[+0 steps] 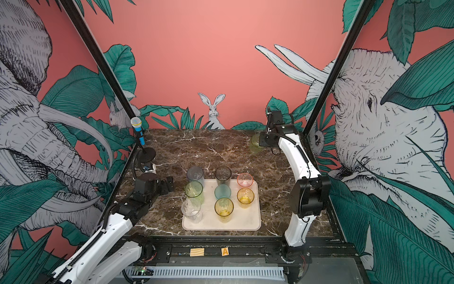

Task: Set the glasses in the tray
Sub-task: 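Lift the green tumbler with the right gripper and carry it toward the tray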

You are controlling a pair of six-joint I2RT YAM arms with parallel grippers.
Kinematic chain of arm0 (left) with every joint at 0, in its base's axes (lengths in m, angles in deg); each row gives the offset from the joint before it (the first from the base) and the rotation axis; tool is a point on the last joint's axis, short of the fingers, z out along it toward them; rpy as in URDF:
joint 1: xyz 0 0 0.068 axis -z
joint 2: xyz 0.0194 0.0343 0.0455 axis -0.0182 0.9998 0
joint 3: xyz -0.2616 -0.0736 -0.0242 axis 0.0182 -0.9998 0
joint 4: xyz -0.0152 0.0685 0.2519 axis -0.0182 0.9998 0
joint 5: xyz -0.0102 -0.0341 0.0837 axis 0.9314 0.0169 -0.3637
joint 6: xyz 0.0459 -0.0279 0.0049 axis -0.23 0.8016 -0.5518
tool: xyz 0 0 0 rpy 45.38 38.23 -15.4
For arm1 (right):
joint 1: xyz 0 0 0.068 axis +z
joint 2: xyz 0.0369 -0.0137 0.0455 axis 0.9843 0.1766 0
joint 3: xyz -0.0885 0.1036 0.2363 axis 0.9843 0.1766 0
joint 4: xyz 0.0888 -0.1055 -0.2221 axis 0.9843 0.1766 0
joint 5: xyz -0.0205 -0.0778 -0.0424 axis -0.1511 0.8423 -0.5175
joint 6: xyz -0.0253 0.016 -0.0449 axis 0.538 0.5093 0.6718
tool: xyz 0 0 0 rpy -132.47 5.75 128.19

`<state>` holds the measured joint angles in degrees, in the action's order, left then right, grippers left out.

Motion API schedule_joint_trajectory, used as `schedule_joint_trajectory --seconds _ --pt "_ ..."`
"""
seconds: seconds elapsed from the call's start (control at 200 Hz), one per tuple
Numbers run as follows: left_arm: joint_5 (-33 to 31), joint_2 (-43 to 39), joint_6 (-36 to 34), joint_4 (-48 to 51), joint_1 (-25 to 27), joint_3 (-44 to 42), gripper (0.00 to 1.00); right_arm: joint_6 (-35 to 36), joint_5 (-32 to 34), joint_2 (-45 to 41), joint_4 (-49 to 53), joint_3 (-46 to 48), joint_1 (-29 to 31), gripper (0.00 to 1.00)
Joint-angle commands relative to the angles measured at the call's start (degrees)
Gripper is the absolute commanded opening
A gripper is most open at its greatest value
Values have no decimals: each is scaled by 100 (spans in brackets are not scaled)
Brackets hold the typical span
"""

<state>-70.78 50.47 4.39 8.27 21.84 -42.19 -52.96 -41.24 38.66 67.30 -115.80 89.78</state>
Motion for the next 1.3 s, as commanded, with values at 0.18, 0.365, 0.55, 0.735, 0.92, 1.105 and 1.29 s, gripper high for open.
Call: schedule_joint_trajectory --seconds 0.18,0.365,0.55,0.735,0.92,1.105,1.29 --pt "81 40 81 -251 -23 20 99 82 80 -874 585 237 -38 0" --pt "97 100 87 -318 -22 20 99 78 76 -1431 832 517 -30 0" --pt "184 166 130 -402 -19 13 99 26 26 -1935 912 918 -34 0" --pt "218 174 172 -457 -22 -32 99 3 13 -2435 990 1335 -38 0" --pt "297 202 226 -558 -15 -102 99 -1 -89 -2931 1163 1675 1 0" --pt "341 208 253 -538 -21 -102 100 -36 -98 -3450 1378 1979 79 0" --pt "401 186 265 -544 -17 -85 100 -85 -35 -3969 1575 2187 382 0"
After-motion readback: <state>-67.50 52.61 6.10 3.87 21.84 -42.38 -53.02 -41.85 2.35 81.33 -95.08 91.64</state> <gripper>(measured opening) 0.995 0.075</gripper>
